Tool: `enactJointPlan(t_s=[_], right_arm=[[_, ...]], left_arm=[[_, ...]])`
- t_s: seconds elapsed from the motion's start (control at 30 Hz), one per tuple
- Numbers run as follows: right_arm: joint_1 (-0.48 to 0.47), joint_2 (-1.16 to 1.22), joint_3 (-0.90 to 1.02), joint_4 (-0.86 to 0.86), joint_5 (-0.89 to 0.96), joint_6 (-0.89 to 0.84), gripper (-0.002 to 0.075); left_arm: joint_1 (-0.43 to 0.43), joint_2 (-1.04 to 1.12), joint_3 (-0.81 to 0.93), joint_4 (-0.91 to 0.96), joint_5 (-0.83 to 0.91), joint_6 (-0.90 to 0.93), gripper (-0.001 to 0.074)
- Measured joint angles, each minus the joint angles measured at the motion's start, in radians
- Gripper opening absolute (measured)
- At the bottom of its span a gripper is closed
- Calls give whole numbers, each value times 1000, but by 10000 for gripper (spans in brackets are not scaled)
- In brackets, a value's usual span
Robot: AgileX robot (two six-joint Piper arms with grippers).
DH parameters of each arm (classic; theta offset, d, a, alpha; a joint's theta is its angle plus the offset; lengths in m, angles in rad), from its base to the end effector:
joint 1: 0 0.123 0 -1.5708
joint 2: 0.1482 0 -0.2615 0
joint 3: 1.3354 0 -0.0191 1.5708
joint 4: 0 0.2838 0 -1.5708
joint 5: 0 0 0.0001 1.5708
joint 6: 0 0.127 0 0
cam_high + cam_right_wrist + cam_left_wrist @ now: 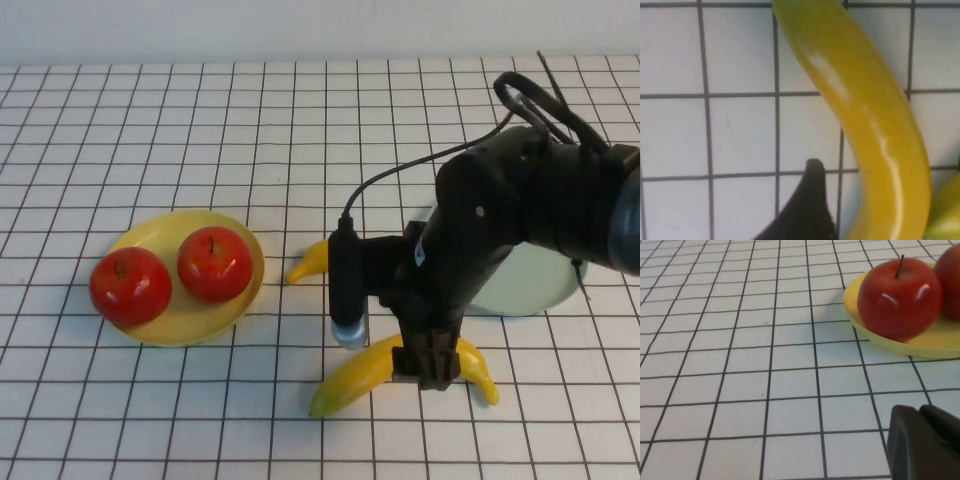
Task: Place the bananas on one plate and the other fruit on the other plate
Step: Put another type of fruit in the right plate
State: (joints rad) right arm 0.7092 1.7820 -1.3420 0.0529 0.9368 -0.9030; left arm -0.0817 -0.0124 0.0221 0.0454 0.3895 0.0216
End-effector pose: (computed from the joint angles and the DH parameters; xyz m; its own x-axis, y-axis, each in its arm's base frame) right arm 0.3001 0.2647 0.1657 0.0358 -0.9770 -0.2103 -0.9824 0.0042 -0.1866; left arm 0.1429 -0.0095 0.1604 -0.3008 0.0884 -0.9496 0.0845 0.9942 0.0658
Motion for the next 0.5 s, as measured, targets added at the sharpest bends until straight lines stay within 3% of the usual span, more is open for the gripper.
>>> enactJointPlan(t_s=[0.5], right_arm=[[24,147,-12,4,-116,-141,584]], left_arm=[[0,0,0,0,0,0,-2]])
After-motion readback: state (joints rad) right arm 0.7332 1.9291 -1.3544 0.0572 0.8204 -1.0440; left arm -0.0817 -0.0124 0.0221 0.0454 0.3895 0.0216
